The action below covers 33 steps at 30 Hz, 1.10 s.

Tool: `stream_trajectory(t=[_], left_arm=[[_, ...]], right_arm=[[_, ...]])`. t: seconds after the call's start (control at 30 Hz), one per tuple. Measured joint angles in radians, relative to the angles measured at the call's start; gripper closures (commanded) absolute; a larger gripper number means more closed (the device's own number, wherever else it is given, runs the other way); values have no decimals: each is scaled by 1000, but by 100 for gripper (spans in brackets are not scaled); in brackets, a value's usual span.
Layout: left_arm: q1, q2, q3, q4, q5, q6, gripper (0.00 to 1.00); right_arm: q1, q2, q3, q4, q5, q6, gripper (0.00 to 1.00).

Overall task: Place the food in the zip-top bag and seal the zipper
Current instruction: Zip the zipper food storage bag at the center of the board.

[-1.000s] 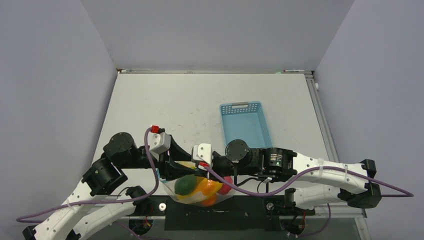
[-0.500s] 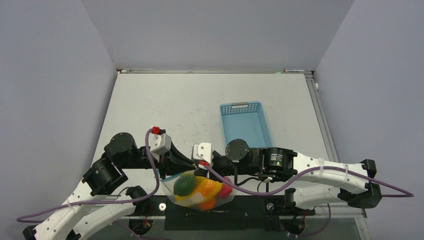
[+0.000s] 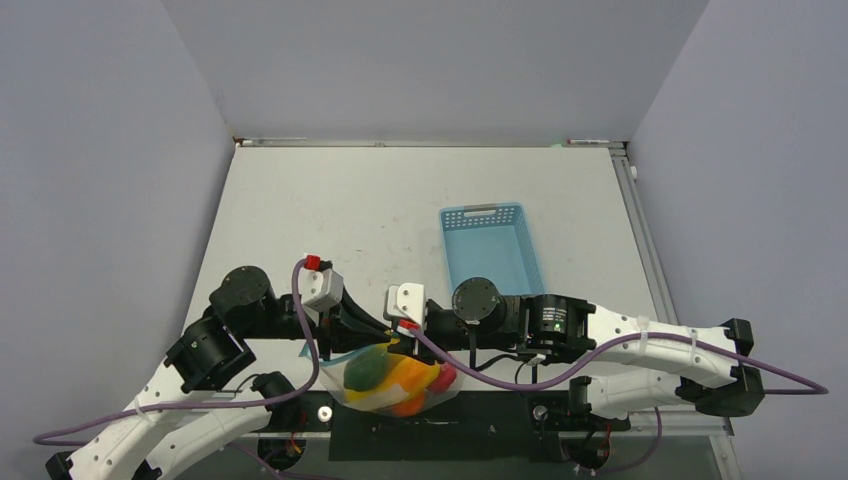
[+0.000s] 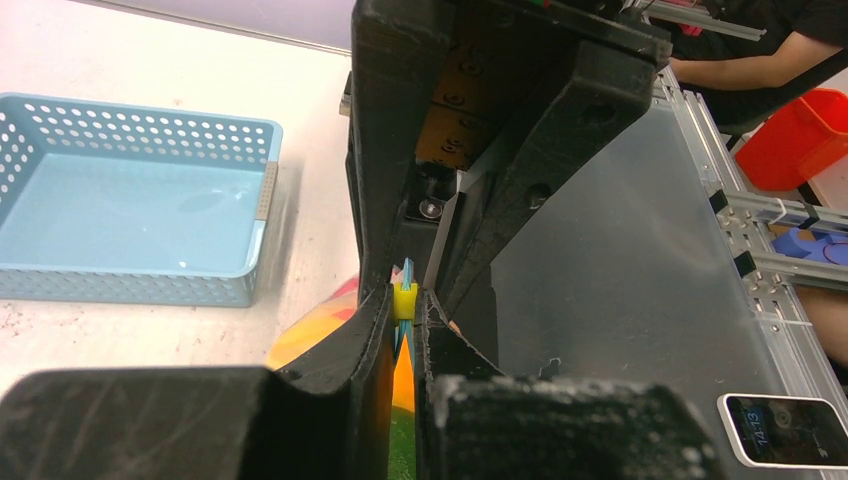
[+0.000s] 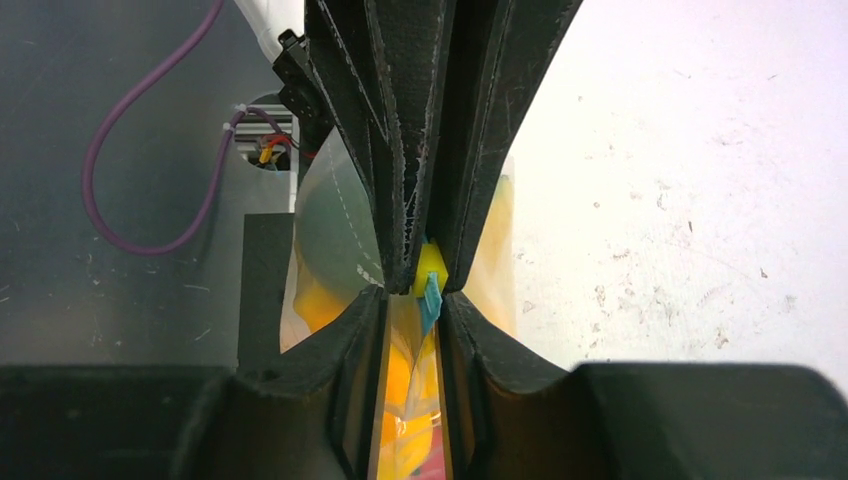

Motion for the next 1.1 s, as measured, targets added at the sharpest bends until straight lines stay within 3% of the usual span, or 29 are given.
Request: stream_trajectory(t=[0.23,1.1], left_arm=[[0,-13,-2,-5,0,-2,100],[0,-15,-3,-5,2,-5,100]], right_arm=[[0,-15,0,6,11,0,69],[0,-28,-41,83,1,7,67]])
